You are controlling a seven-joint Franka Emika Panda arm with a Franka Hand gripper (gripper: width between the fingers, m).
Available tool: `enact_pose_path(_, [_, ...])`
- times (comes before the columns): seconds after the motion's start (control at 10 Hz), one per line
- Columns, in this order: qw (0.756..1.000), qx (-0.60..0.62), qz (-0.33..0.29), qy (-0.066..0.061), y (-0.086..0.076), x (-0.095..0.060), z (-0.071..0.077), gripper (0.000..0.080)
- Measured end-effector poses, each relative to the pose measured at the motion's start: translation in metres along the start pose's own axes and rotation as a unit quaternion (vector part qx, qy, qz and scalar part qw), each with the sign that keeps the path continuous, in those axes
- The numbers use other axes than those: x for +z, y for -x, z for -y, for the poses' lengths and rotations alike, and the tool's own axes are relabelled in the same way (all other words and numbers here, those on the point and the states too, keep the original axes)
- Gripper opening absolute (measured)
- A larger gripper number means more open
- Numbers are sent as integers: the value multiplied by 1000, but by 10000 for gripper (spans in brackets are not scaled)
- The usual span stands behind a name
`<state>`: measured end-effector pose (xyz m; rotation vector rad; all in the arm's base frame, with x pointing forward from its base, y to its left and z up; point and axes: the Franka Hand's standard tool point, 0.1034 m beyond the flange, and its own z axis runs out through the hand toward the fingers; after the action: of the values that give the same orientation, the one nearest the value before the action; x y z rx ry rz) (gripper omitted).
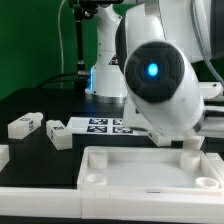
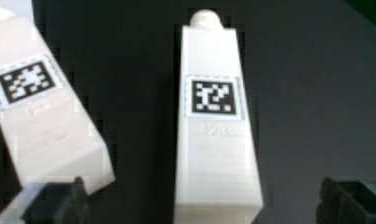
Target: Assemble desk
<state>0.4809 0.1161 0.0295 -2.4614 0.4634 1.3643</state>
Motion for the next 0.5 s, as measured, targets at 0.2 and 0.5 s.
enact_pose_path(0.2, [1000, -3, -9, 2, -6, 5, 6, 649])
enact_pose_path(0.5, [1000, -3, -8, 6, -11, 16, 8, 649])
